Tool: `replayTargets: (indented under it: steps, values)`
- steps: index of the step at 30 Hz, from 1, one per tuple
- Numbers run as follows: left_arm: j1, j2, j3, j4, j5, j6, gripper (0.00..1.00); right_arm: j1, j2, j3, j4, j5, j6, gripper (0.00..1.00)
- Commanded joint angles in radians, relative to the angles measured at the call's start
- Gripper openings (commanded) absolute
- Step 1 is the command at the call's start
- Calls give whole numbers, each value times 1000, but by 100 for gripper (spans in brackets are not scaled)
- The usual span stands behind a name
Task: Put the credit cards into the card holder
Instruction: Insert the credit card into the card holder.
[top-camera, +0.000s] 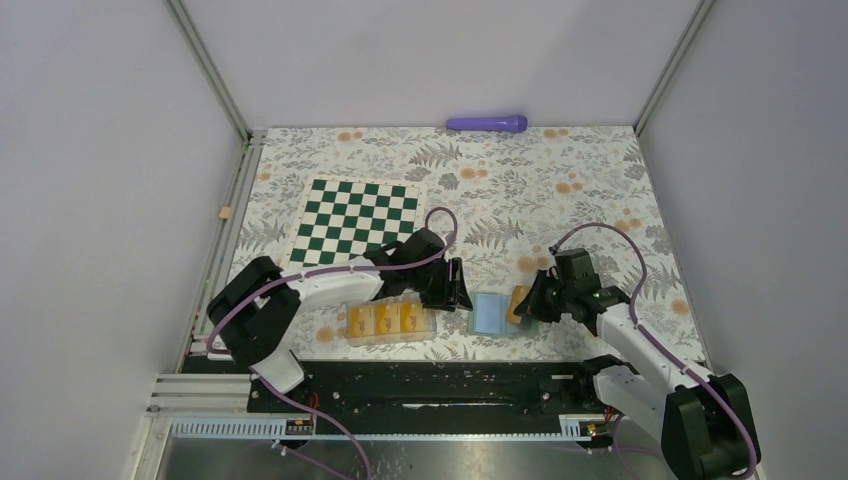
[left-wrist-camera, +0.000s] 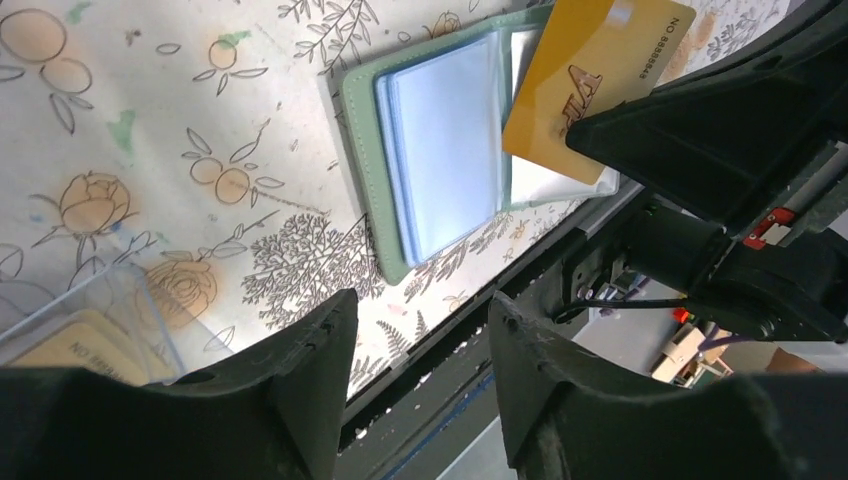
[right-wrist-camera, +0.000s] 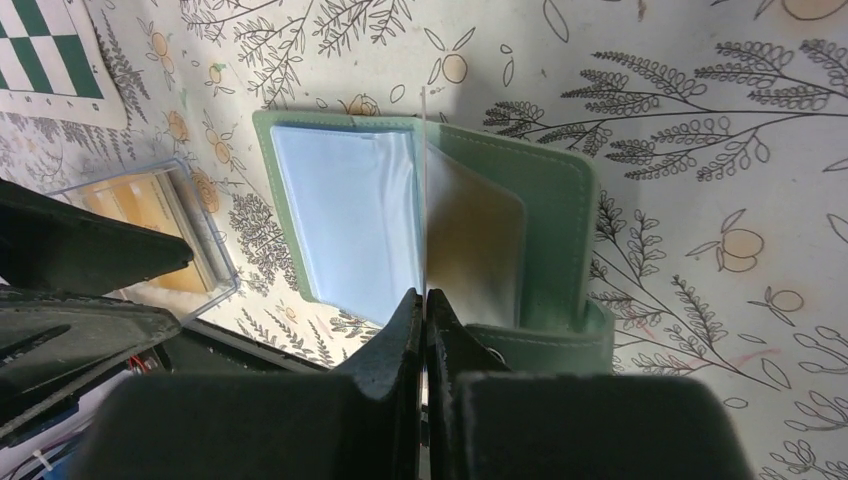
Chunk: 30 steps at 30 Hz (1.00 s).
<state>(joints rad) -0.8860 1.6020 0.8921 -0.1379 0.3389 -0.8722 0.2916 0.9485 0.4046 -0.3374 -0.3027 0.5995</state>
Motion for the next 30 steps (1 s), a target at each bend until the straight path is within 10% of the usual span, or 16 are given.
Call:
replayTargets:
  steps: [1,10,30]
  values:
    - [-21,47,61,9,-38,15,48,-6,25,8,56,-47,-19,0]
    - [-37,151,95,-48,-67,40,3,-6,25,-20,134,-126,-14,0]
    - [-61,242,145,-161,-117,62,0,-6,149,-64,324,-261,39,0]
